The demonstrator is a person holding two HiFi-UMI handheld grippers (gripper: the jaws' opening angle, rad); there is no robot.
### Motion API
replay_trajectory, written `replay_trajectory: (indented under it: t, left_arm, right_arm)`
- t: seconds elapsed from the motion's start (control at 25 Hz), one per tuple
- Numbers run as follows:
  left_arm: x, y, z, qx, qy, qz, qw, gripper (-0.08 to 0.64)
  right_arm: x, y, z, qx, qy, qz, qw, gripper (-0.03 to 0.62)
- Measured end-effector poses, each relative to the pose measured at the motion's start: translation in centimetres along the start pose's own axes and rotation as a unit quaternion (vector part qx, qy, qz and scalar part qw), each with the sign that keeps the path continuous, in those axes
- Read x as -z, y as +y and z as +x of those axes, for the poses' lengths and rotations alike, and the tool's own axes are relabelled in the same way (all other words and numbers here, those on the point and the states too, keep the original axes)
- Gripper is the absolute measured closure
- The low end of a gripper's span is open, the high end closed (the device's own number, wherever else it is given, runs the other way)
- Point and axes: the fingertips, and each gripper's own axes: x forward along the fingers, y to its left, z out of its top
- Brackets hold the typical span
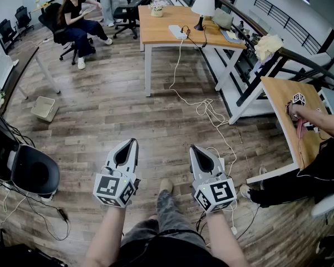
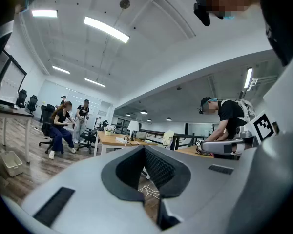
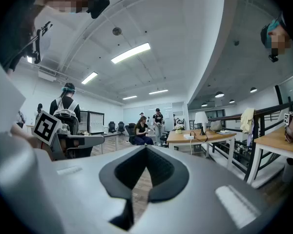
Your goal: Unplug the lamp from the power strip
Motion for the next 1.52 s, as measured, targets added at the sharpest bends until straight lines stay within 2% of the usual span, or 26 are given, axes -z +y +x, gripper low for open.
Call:
replay_trajectory:
  t: [0.4, 0.72, 1.04, 1.52]
  left_arm:
    - [0.2, 2.3, 7.4, -0.005, 0.014, 0.004, 0.9999, 0.565]
    - [0.0, 3.3, 14.7, -0.002, 0.016, 0.008, 0.9998, 0.565]
    - [0.2, 3.9, 21.3, 0.002, 0.01, 0.011, 0.9999, 0.565]
    - [0.0, 7.0, 25.4, -0.023, 0.01, 0.016, 0.9995, 0.565]
  right_arm:
    - [0.4, -5.2, 6.1, -0.003, 0.014, 0.011, 1.0, 0.584]
    - [0.6, -10.8, 11.2, -0.003, 0.015, 0.028, 0.999, 0.584]
    - [0.8, -15.4, 15.1, -0.008, 0.017, 0.026, 0.999, 0.584]
    - [0.7, -18.1, 20.3, -0.025, 0.022, 0.027, 0.999, 0.584]
